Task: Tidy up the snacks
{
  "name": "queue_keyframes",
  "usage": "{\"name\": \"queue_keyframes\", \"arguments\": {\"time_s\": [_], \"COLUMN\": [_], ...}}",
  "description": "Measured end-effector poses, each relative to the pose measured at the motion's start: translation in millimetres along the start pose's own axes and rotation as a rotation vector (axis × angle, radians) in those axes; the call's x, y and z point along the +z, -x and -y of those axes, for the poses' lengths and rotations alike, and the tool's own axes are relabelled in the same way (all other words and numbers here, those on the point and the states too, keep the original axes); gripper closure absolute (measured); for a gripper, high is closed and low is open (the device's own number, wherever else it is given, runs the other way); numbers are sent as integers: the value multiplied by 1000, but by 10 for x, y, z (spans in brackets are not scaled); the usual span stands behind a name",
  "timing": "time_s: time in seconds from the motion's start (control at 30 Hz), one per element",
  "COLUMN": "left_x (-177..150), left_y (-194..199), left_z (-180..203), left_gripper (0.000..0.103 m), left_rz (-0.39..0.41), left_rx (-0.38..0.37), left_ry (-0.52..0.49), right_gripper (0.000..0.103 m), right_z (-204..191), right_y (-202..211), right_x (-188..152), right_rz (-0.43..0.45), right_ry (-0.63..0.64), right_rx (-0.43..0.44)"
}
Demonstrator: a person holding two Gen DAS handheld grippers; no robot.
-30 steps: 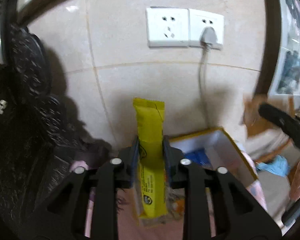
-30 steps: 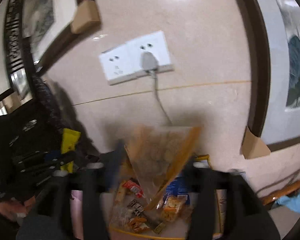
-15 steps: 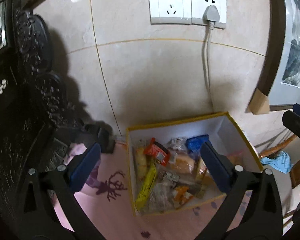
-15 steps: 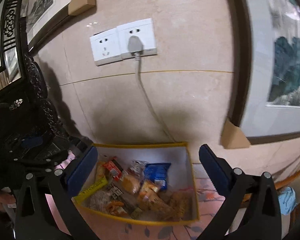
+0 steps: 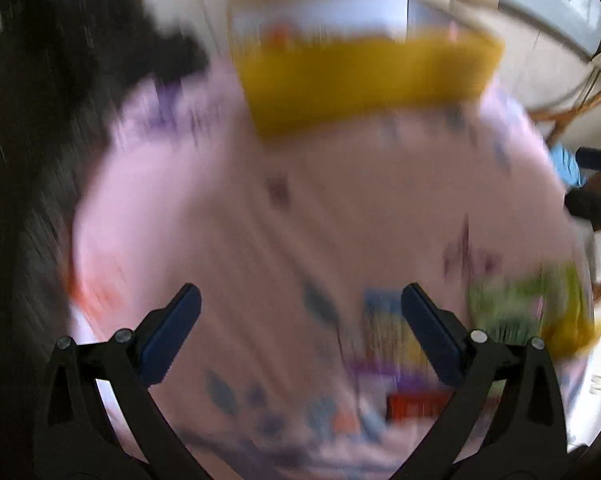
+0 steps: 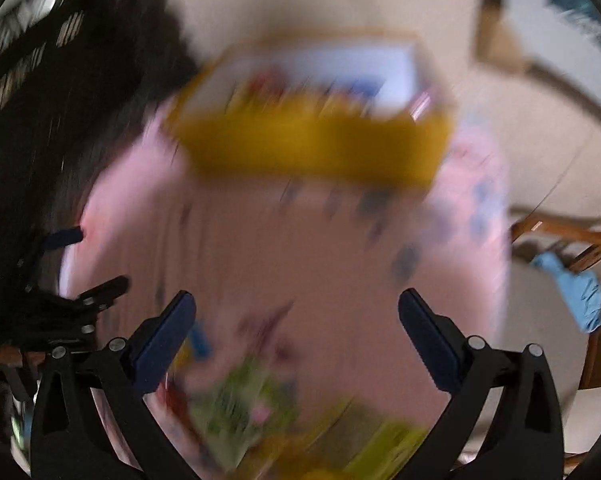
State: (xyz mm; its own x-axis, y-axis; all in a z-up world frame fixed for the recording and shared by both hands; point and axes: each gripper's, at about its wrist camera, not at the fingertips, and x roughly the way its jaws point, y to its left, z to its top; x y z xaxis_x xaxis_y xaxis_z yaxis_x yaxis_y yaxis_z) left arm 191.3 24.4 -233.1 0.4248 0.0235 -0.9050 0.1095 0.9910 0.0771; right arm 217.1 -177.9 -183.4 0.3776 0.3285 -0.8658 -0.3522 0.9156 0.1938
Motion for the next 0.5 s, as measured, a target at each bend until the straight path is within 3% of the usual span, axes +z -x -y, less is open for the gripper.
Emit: {"name": "queue_keyframes", "arguments": {"time_s": [0.1,0.17,0.27,0.33,0.4,0.43,0.47,0.5], "left_x": [-259,-385,-430,-421,-402,-381,-377,-369], "left_y": [-196,-257,-398,-372,-356,-343,-323,-299], "left_z": [33,75,189,270,326,325,329,337], "left_gripper": [2,2,2,2,17,26,52,65], "left_rz": [-54,-40,-43,-4,14,18,17,17], "left_rx": [-61,-96,-49,-47,-59,-101,-144,-180], "left_ry": [69,75,-5,-72,-131,-135,-135,-144], "right_gripper": [1,1,1,1,14,35,49,53], "right_z": [-320,-419,-522,-554,-582,-599,-606,-587], "right_y": [-304,-321,-448,-623,-687,-628,-585,-571], "right_x": [-439,-642,-850,-924,-981,-1000,-1004,-994], "right_rz": [-111,-114,-113,-72,-33,22,41,41], "right_ry": [17,29,69,102,89,57,30,8], "right_rx": [-2,-34,-74,-140,-133,-135,-100,-79]}}
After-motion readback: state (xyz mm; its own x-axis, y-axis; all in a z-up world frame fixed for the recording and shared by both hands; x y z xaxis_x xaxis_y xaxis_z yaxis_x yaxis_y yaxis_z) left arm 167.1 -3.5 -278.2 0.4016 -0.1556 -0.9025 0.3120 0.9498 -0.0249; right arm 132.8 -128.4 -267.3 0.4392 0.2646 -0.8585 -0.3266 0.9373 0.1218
